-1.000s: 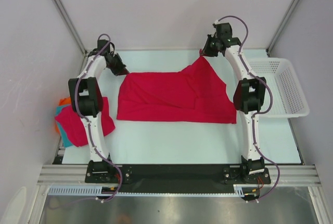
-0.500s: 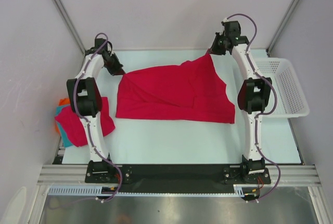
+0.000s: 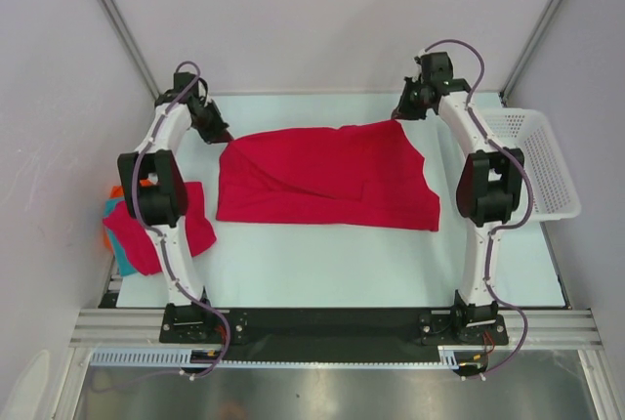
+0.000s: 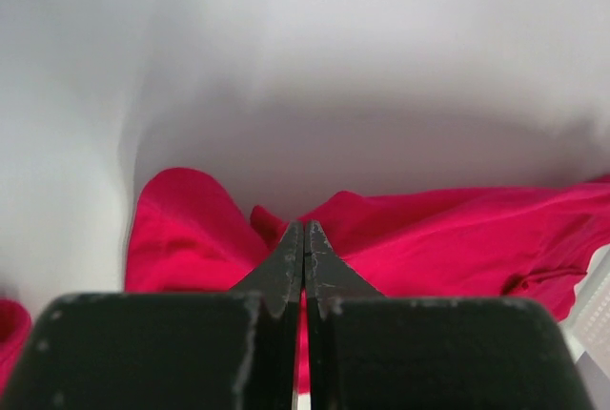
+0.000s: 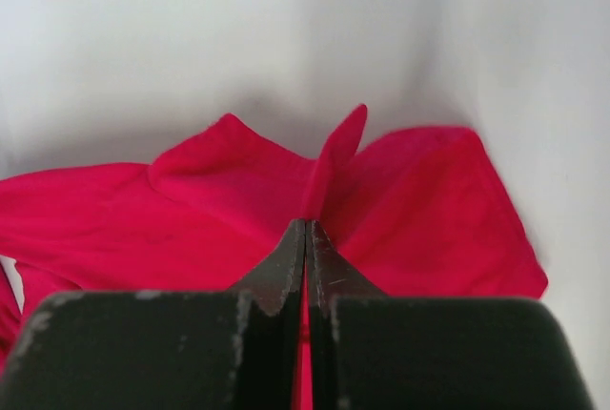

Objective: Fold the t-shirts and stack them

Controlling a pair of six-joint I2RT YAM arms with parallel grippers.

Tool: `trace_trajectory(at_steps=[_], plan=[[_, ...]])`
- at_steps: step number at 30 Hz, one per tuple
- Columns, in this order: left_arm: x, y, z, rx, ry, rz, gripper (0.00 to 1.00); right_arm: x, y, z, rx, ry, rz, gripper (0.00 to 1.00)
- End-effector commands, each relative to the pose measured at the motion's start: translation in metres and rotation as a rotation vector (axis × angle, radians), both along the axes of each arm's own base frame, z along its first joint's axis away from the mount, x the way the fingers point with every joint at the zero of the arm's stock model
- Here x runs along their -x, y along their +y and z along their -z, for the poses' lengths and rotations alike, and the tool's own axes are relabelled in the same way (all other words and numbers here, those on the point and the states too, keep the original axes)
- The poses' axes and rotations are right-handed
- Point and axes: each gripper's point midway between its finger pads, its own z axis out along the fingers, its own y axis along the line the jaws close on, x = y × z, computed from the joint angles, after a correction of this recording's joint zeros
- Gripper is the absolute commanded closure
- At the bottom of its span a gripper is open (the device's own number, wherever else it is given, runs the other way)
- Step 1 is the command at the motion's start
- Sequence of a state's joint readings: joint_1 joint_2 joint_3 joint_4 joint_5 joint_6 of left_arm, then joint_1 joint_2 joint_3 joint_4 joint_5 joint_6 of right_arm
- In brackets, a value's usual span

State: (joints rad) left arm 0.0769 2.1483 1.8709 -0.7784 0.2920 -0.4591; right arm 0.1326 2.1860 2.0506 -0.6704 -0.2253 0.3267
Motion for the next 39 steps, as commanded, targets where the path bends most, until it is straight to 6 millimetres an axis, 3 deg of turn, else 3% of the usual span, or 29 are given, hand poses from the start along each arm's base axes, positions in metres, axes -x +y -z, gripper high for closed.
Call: trace_trajectory(at_steps=[1, 2, 12, 25, 39], plan=[[0.016, -0.005, -0.033, -0.023, -0.072, 0.044, 1.00, 0.013, -0.008, -0.023, 0.019, -0.065, 0.010, 1.00], [0.023, -0.005, -0.031, -0.027, -0.064, 0.048, 1.00, 0.020, -0.011, -0.011, 0.029, -0.035, 0.013, 1.00], [0.058, -0.012, -0.016, -0.037, -0.026, 0.073, 1.00, 0.062, -0.039, 0.014, 0.099, 0.043, 0.094, 1.00], [0.089, -0.017, -0.011, -0.043, -0.005, 0.086, 1.00, 0.098, -0.063, 0.007, 0.180, 0.068, 0.169, 1.00], [0.108, -0.025, 0.004, -0.018, 0.025, 0.101, 1.00, 0.131, -0.078, 0.022, 0.252, 0.142, 0.189, 1.00]])
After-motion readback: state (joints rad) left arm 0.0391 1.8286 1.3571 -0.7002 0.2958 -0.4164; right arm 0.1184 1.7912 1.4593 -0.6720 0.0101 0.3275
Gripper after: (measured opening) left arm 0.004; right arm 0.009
